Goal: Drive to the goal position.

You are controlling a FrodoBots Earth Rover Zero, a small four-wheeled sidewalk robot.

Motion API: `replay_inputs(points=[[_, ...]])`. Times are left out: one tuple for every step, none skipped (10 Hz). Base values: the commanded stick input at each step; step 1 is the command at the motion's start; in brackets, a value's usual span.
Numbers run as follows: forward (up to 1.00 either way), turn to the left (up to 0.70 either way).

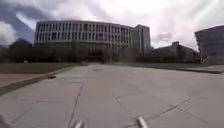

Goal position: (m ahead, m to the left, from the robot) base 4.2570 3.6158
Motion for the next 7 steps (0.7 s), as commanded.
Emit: replay_inputs(points=[[1.0,0.0],[1.0,0.0],[1.0,0.0],[1.0,0.0],[1.0,0.0],[1.0,0.0],[1.0,0.0]])
